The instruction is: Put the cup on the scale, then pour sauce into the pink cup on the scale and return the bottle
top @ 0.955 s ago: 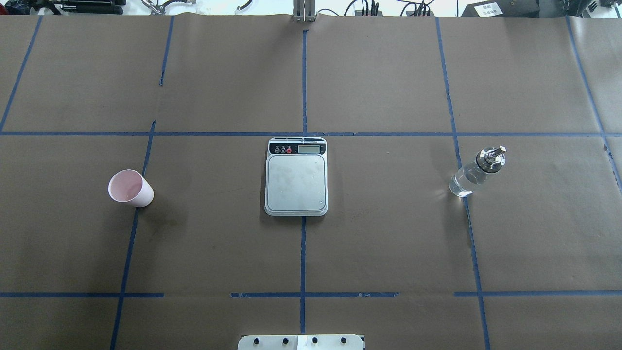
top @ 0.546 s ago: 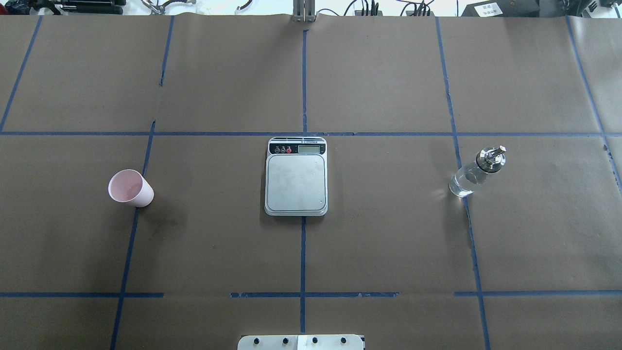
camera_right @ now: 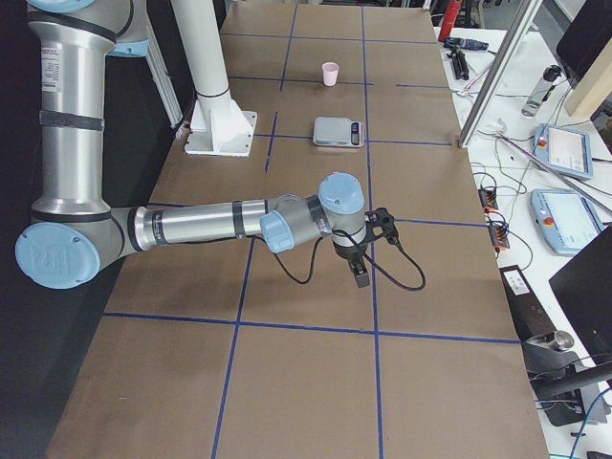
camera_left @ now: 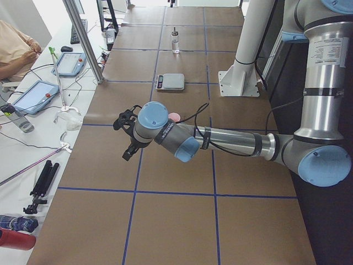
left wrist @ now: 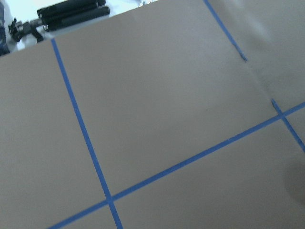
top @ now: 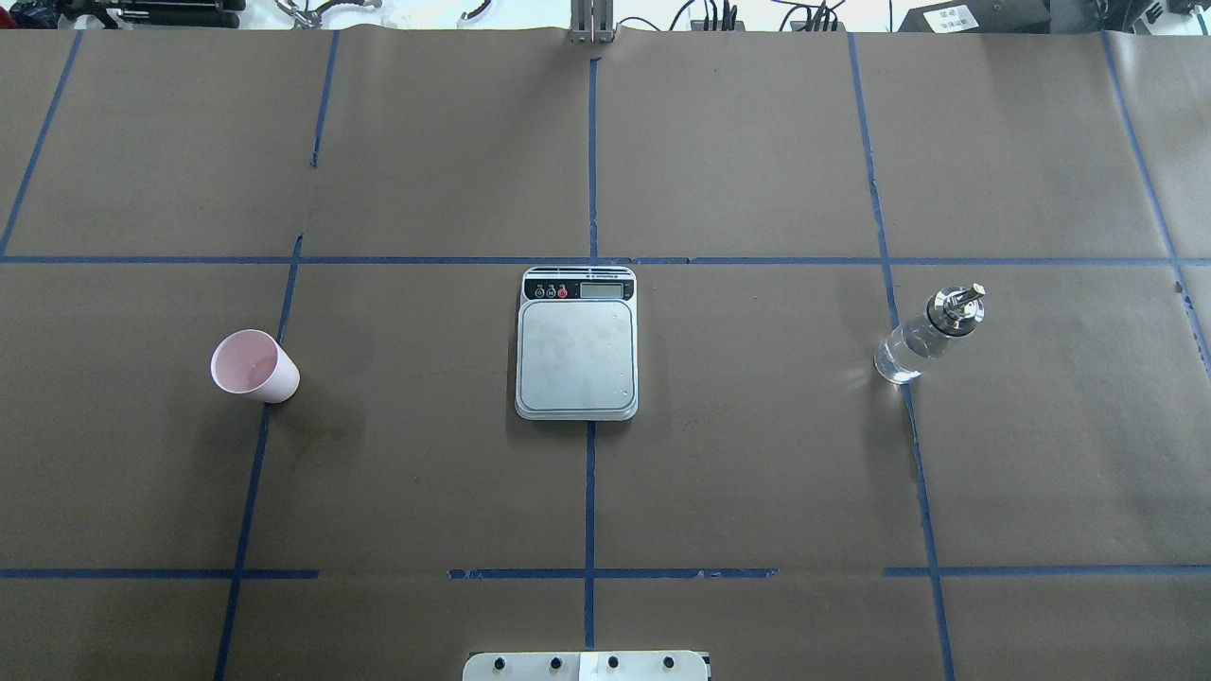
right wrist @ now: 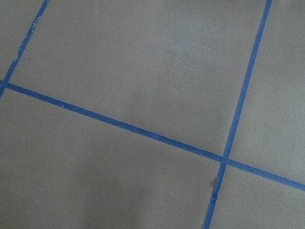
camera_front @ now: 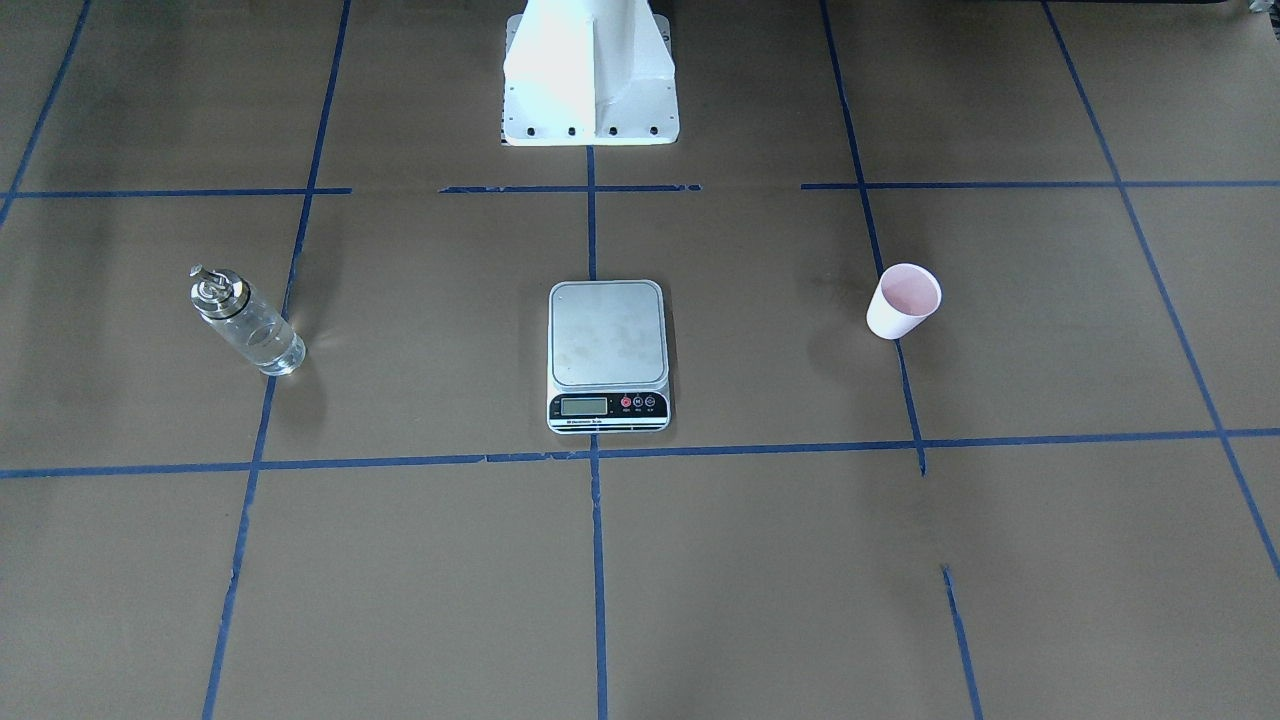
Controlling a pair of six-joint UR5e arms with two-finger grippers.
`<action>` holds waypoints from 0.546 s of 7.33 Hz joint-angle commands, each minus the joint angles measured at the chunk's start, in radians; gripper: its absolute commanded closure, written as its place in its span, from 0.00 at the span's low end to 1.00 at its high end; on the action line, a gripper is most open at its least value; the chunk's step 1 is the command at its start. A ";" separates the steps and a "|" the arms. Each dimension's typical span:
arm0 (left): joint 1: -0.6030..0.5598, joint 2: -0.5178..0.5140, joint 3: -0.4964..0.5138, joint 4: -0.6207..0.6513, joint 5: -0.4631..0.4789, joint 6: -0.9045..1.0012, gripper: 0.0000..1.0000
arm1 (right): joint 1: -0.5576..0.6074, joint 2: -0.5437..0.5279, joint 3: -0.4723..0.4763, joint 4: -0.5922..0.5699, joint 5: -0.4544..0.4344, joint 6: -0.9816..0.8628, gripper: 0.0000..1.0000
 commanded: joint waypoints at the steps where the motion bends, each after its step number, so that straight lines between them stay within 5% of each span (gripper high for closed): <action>1: 0.024 -0.009 -0.003 -0.084 -0.016 -0.085 0.00 | 0.001 0.001 -0.003 0.081 0.001 -0.001 0.00; 3: 0.183 -0.011 -0.020 -0.161 -0.007 -0.412 0.00 | 0.001 -0.007 -0.015 0.145 0.002 0.058 0.00; 4: 0.279 -0.008 -0.069 -0.196 0.186 -0.595 0.00 | 0.001 -0.008 -0.018 0.145 0.002 0.071 0.00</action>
